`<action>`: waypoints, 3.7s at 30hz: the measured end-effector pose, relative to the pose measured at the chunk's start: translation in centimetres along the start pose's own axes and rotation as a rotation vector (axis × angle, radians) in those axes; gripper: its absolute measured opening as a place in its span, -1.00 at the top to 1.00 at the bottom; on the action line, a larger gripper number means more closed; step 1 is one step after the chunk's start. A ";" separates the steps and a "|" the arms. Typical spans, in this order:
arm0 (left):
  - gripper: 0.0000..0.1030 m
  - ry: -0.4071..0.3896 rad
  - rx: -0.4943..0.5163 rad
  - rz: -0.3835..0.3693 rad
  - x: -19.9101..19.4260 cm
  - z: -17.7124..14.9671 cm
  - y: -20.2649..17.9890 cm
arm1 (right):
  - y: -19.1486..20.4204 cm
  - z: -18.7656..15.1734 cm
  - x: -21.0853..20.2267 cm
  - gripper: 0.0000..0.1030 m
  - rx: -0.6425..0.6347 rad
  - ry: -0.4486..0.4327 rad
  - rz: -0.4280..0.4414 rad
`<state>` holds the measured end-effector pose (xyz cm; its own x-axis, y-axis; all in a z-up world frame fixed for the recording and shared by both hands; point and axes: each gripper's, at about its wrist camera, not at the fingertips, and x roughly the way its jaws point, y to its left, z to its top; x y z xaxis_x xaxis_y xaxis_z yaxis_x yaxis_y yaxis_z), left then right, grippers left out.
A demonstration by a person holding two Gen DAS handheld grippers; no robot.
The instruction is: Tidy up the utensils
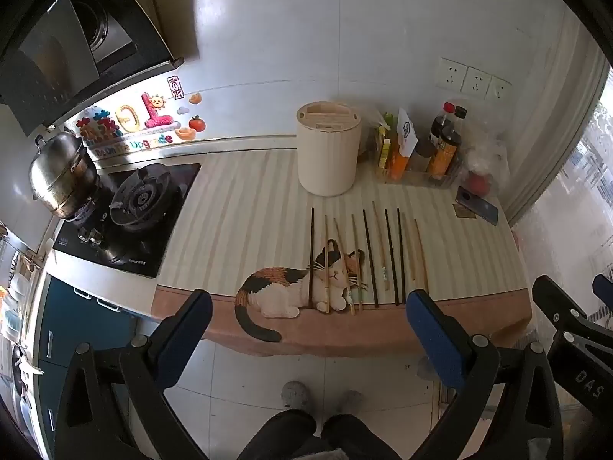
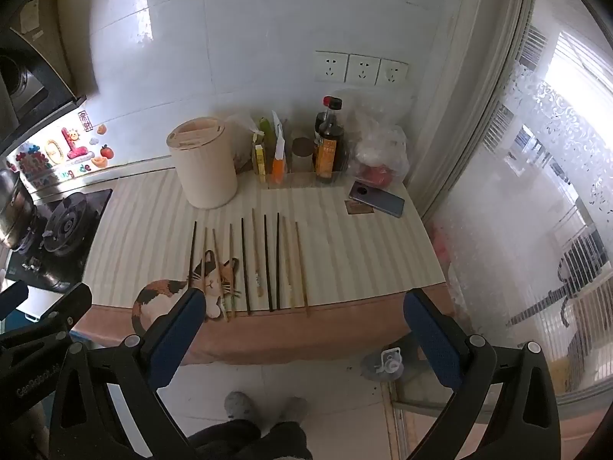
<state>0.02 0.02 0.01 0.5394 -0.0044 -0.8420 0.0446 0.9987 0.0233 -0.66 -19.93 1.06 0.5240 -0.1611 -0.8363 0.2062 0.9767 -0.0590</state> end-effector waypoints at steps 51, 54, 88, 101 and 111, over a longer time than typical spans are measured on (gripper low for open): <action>-1.00 -0.010 0.001 -0.002 -0.1 1.0 -0.6 | -0.2 0.6 -0.5 -1.00 -0.024 -0.009 -0.012; -1.00 -0.012 0.000 -0.001 -0.1 1.3 -0.7 | -0.2 0.6 -0.5 -1.00 -0.024 -0.011 -0.011; -1.00 -0.017 0.000 -0.008 -0.6 1.8 -1.5 | -0.7 0.7 -1.2 -1.00 -0.025 -0.018 -0.012; -1.00 -0.166 -0.024 0.104 1.2 2.4 -3.0 | -2.5 0.9 -0.1 -1.00 0.003 -0.121 0.036; -1.00 -0.115 -0.068 0.181 11.1 3.9 -1.6 | -1.9 1.6 9.3 -0.88 0.007 -0.077 0.095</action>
<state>9.20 -1.81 -7.28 0.6263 0.1733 -0.7601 -0.1164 0.9848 0.1287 5.12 -23.55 -5.70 0.6032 -0.0781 -0.7937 0.1582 0.9871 0.0230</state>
